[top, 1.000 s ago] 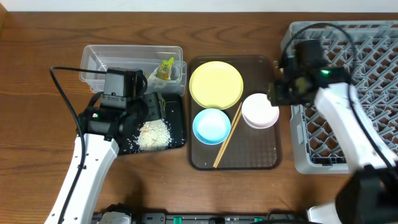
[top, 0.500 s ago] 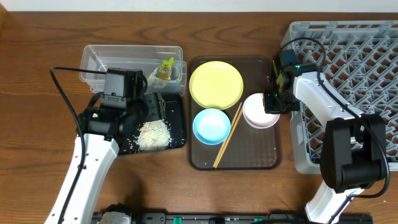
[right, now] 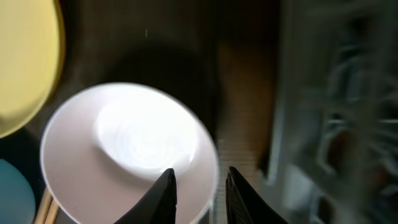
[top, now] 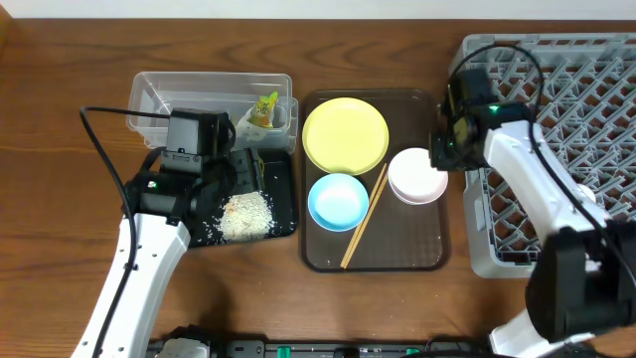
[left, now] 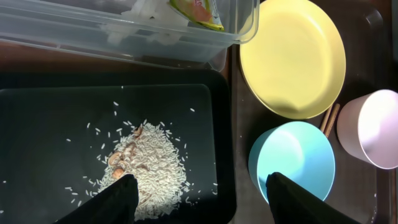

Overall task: Sort waste into correct bins and load items into the dishwasher rack
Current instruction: 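Reach the right gripper to the pink bowl and grasp its rim, then carry the pink bowl into the dish rack and release it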

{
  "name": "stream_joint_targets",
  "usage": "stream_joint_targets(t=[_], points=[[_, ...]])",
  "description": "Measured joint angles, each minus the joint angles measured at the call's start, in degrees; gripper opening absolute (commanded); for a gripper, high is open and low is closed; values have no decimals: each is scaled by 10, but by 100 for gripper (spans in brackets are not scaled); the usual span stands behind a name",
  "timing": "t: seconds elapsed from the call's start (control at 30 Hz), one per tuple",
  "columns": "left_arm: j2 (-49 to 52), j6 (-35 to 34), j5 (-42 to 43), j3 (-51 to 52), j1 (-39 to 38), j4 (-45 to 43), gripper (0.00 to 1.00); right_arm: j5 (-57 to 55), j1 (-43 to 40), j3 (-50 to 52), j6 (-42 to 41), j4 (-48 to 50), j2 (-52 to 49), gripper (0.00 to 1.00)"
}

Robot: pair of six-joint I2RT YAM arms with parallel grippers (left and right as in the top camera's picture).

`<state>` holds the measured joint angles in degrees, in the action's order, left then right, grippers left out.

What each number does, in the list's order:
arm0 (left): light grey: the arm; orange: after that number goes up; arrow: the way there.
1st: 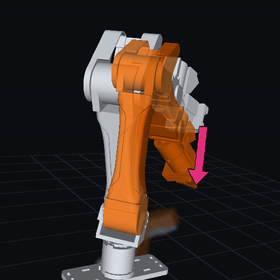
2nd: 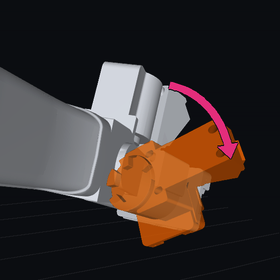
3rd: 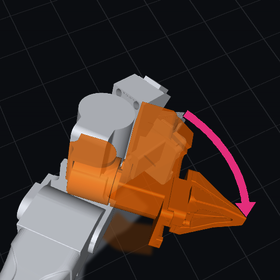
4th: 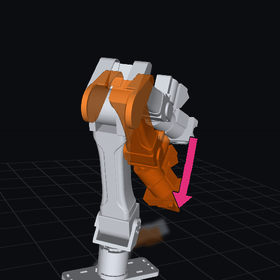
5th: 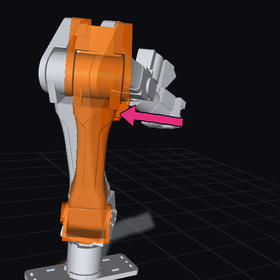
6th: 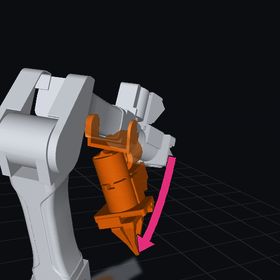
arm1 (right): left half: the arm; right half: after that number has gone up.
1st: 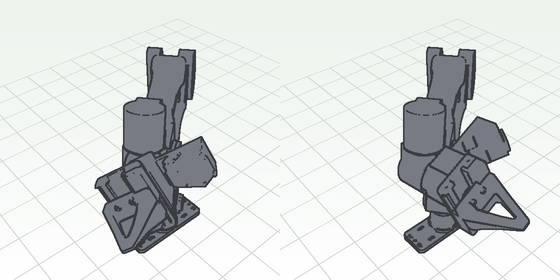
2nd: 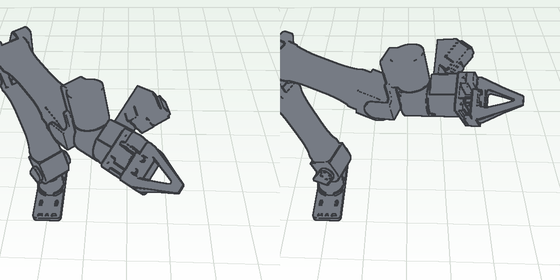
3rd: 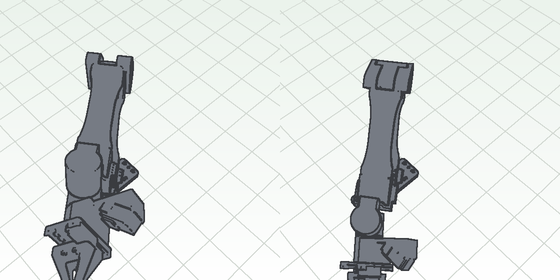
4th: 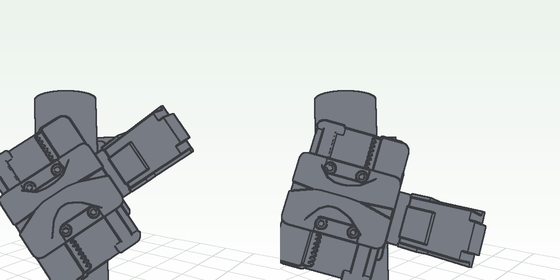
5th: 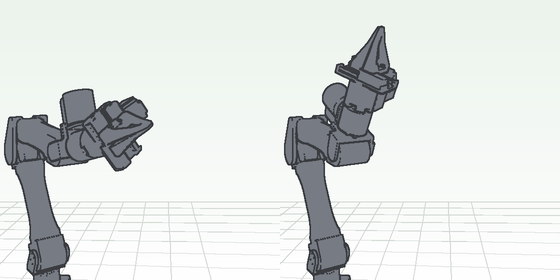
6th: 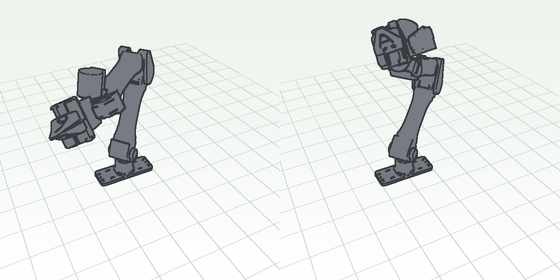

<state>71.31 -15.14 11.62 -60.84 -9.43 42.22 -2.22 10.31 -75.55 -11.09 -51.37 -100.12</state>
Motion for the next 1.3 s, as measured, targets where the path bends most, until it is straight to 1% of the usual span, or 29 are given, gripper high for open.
stream_joint_targets(t=[0.17, 0.3, 0.33, 0.47, 0.73, 0.83, 0.97, 1.13, 1.3], points=[[0, 0, 0, 0, 0, 0, 69, -21, 0, 0, 0, 0, -1, 24], [0, 0, 0, 0, 0, 0, 69, -28, 0, 0, 0, -2, -36, 22], [0, 0, 0, 0, 0, 0, 69, -27, 0, 0, 0, -2, -47, 20], [0, 0, 0, 0, 0, 0, 69, -19, 0, 0, -6, -2, -93, 1], [0, 0, 0, 0, 0, 0, 69, -1, 0, -5, -5, -2, -91, 1], [0, 0, 0, 0, 0, 0, 69, -3, -1, -5, -5, -2, -68, 1], [0, 0, 0, 0, 0, 0, 69, -37, -11, -5, -3, 19, 8, 1], [0, 0, 0, 0, 0, 0, 69, -118, -26, -10, 37, 96, 116, 1], [0, 0, 0, 0, 0, 0, 69, -229, -31, -16, 99, 197, 154, 1]])
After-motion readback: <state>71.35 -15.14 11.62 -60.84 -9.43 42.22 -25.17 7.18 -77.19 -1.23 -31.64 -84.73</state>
